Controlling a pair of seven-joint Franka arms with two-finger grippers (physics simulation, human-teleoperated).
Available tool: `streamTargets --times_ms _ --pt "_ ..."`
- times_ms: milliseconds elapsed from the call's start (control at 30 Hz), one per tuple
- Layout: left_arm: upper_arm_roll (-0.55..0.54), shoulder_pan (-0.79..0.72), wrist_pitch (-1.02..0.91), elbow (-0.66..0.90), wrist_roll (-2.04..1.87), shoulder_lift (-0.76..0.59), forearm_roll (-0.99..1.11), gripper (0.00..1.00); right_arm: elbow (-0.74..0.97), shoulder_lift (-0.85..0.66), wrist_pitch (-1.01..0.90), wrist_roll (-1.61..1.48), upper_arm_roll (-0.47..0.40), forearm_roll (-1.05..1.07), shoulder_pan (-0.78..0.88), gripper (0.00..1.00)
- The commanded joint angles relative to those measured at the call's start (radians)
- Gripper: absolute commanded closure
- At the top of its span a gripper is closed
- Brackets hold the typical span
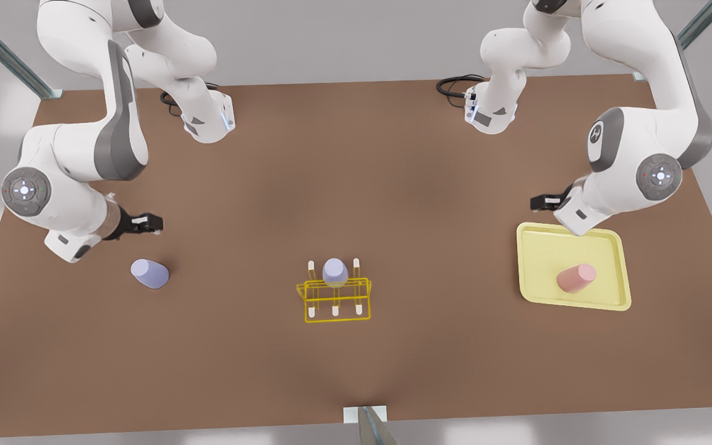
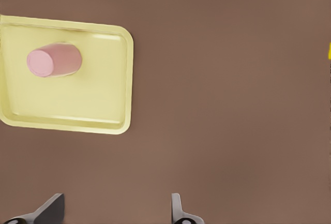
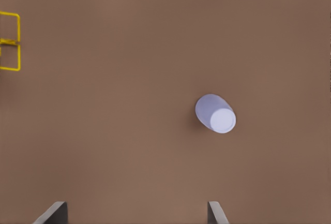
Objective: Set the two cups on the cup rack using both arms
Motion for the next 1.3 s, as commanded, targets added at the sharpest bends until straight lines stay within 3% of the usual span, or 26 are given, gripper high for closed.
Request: streamTargets --times_ms 0,33,67,100,200,333,433,700,1000,1033,1067,1267 --pt "0.000 0.000 0.088 -0.002 0.014 0.001 -0.002 0.00 -0.003 -0.004 0.081 -0.073 -0.001 0.026 -0.013 0.00" --pt "0.014 0.002 0.094 0.000 0.014 0.017 -0.002 0.00 0.002 0.000 0.078 -0.073 -0.001 0.015 -0.013 0.00" --pt "0.092 0.017 0.170 0.001 0.017 0.119 -0.002 0.00 -0.007 0.000 0.078 -0.076 0.001 0.014 -0.012 0.00" --pt "0.095 0.069 0.232 0.001 0.063 0.183 -0.005 0.00 -0.022 0.005 0.086 -0.079 0.001 0.014 -0.010 0.00" --pt "0.101 0.147 0.430 0.001 0.147 0.392 0.001 0.00 -0.101 0.153 0.334 -0.082 0.001 0.026 -0.088 0.00" --pt "0.101 0.216 0.487 0.001 0.348 0.427 0.004 0.00 -0.125 0.282 0.509 -0.197 -0.001 0.097 -0.154 0.00" --pt "0.103 0.236 0.537 0.001 0.446 0.429 0.010 0.00 -0.351 0.201 0.739 -0.264 0.001 0.097 -0.162 0.00" --pt "0.103 0.230 0.553 -0.022 0.500 0.476 0.047 0.00 -0.435 0.167 0.743 -0.338 -0.007 0.029 -0.205 0.00" --pt "0.103 0.232 0.603 -0.020 0.496 0.544 0.045 0.00 -0.549 0.198 0.893 -0.358 -0.005 0.029 -0.252 0.00" --pt "0.103 0.232 0.603 -0.020 0.494 0.545 0.045 0.13 -0.549 0.204 0.899 -0.358 -0.005 0.031 -0.255 0.00" --pt "0.103 0.232 0.602 -0.020 0.494 0.545 0.045 0.16 -0.549 0.207 0.902 -0.358 -0.005 0.031 -0.255 0.00" --pt "0.103 0.235 0.556 -0.020 0.471 0.522 0.044 0.15 -0.556 0.239 0.913 -0.358 -0.002 0.037 -0.254 0.00"
